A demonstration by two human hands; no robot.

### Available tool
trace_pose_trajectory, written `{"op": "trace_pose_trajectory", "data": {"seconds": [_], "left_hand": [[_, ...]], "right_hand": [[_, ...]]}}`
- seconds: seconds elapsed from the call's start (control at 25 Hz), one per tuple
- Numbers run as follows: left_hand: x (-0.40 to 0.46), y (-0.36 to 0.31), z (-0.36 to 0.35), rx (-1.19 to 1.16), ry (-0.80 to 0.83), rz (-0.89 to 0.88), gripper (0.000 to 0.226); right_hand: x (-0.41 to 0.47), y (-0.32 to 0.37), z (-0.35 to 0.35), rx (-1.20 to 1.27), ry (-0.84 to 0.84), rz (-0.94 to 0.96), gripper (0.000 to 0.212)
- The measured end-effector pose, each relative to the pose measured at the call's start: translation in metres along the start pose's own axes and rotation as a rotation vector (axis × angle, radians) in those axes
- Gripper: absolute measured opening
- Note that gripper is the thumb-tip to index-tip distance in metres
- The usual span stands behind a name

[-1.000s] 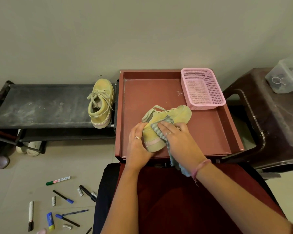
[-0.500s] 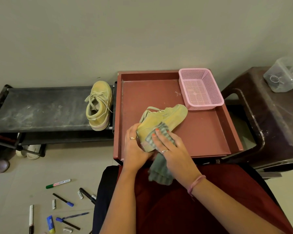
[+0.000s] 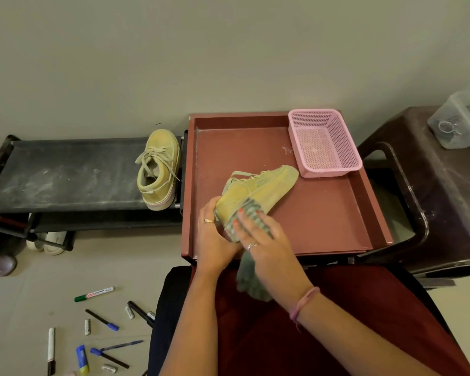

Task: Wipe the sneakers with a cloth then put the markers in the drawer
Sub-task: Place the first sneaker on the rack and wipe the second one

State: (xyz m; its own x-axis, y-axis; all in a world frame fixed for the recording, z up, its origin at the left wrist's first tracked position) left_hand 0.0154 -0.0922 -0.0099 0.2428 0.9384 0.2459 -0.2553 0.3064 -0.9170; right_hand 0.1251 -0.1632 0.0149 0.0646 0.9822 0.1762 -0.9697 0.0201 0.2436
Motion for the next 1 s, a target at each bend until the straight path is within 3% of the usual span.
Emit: {"op": "trace_pose_trajectory", "data": {"seconds": [0.08,0.2,0.32,0.48,0.56,0.68,0.76,0.8,0.92,1.0], "left_hand": [[-0.001,0.002,-0.001,-0.002,-0.008,0.026,0.075],[-0.002,0.0,-0.001,-0.015,-0.011,0.025,0.079],[-0.002,0.001,-0.002,0.045,0.019,-0.034,0.091],[-0.003,0.001,-0.004,0.073,0.027,-0.042,0.094],[-0.003,0.003,-0.003,0.058,0.024,-0.05,0.09],[-0.003,0.004,-0.001,0.092,0.027,-0.059,0.078],[-0.004,0.002,-0.001,0.087,0.042,-0.049,0.087],[-0.004,0.001,-0.002,0.078,0.044,-0.047,0.092],[-0.003,0.002,-0.004,0.097,0.05,-0.065,0.095],[-0.002,0.003,-0.003,0.094,0.04,-0.067,0.095]], "right_hand": [[-0.011,0.003,0.006,-0.124,0.0,0.128,0.049],[-0.001,-0.013,0.016,-0.151,-0.098,0.151,0.044],[0.019,-0.028,0.014,-0.109,-0.102,-0.014,0.05],[0.063,-0.032,0.012,0.055,0.026,-0.339,0.054],[0.058,-0.007,0.014,-0.015,0.002,-0.252,0.046],[0.025,0.013,0.013,-0.202,-0.049,0.086,0.043],[0.027,-0.004,0.016,-0.216,-0.045,0.178,0.042],[0.036,-0.017,0.018,-0.177,-0.037,0.111,0.044],[0.058,-0.042,0.016,0.011,0.042,-0.354,0.061],[0.048,-0.027,0.013,0.041,0.028,-0.364,0.062]]}}
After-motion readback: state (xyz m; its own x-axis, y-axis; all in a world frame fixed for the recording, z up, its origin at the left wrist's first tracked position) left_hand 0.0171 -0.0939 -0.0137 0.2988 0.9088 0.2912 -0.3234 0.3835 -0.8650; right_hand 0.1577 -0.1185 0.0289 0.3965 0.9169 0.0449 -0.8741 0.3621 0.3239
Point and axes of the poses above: each hand's wrist, its own x-axis towards the middle knuckle, its own z-axis out of the back of the hand, y = z × x, the point moved 2 cm from there along x, towards the middle knuckle, and after that the axes turned 14 degrees about -z, right-handed, at the moved point
